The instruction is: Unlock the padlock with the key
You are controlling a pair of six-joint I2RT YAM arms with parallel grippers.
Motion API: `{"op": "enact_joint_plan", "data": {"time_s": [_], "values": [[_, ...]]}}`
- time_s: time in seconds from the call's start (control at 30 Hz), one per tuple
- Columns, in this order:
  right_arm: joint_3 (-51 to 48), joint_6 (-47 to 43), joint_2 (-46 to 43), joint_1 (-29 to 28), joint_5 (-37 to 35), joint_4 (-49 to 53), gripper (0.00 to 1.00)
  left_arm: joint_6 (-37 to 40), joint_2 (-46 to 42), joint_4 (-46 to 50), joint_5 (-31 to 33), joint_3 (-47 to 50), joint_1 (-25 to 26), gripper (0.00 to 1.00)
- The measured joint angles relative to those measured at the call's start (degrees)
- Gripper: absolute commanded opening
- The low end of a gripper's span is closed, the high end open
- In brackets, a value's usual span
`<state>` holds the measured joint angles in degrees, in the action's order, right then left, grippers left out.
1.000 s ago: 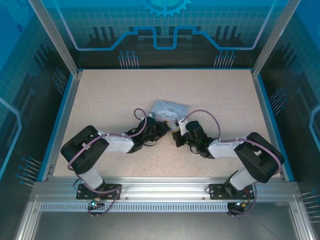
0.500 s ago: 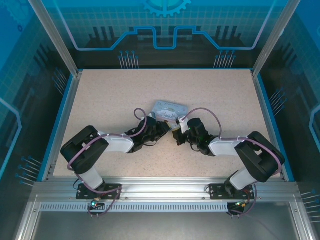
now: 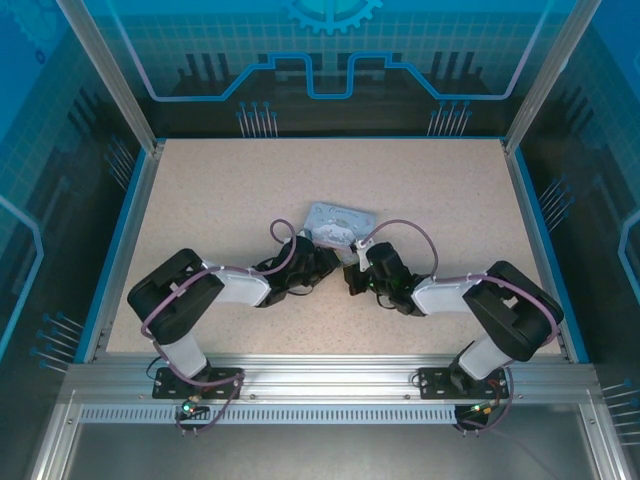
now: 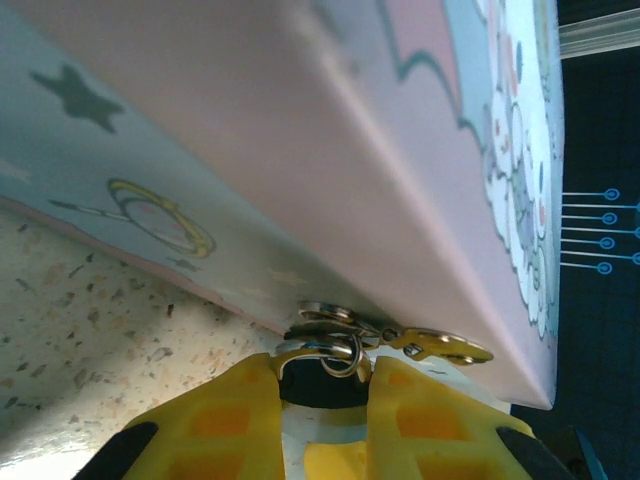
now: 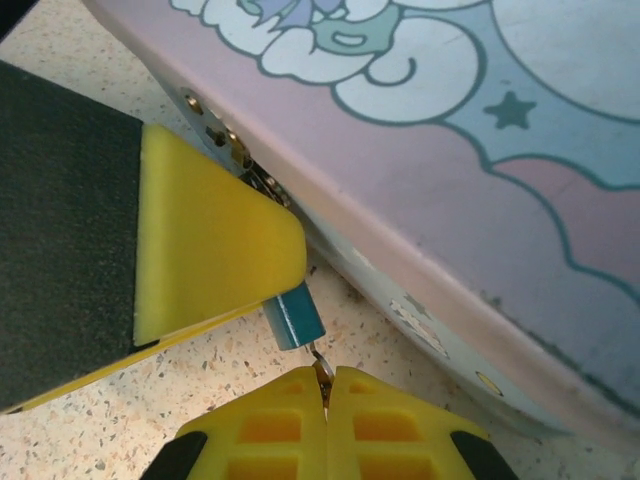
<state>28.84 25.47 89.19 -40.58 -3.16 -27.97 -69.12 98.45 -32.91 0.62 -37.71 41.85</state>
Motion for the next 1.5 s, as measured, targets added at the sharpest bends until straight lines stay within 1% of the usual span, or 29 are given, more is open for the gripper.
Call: {"op": "enact_joint_plan", "data": {"time_s": [0.07,0.2,0.3,0.43,0.53,0.7,0.9,0.97,1.2,1.4,1.5], "values": [[0.0,1.4,0.3,-0.7,-1.1,0.0,0.0,0.0,0.1,0.0,0.0,0.2,0.0,0.16],[0.0,3.5,0.5,-1.7,-2.5,0.0,0.0,0.3,0.1,0.0,-0.2,0.7,0.0,0.34],[0.0,4.4,0.7,-2.1,-2.4,-1.0,0.0,0.1,-0.5,-0.5,-2.4,1.9,0.5,0.43],[0.0,5.2,0.9,-2.3,-2.5,-1.8,0.0,0.1,-4.9,-0.8,-3.3,5.3,0.3,0.55],[0.0,5.9,1.2,-2.3,-2.4,-2.5,0.0,0.5,-9.7,-0.4,-4.4,7.5,-0.2,0.61],[0.0,8.2,1.3,-2.3,-2.4,-2.6,0.0,0.7,-15.8,-0.5,-5.0,10.6,-2.8,0.62],[0.0,13.3,1.2,-2.3,-2.2,-3.2,0.0,0.4,-16.1,-1.8,-6.4,12.2,-4.0,0.58],[0.0,15.1,1.2,-2.3,-1.9,-3.3,0.0,0.2,-14.7,-3.7,-7.2,12.2,-4.0,0.56],[0.0,20.3,1.2,-2.3,-0.7,-3.7,0.0,-2.5,-6.7,-12.5,-9.1,12.4,-4.0,0.54],[0.0,21.9,1.2,-2.3,-0.2,-3.6,0.0,-4.1,-1.3,-18.7,-9.5,12.4,-4.0,0.54],[0.0,22.4,1.2,-2.3,0.2,-3.6,0.0,-4.7,0.9,-21.4,-9.5,12.4,-4.0,0.51]]}}
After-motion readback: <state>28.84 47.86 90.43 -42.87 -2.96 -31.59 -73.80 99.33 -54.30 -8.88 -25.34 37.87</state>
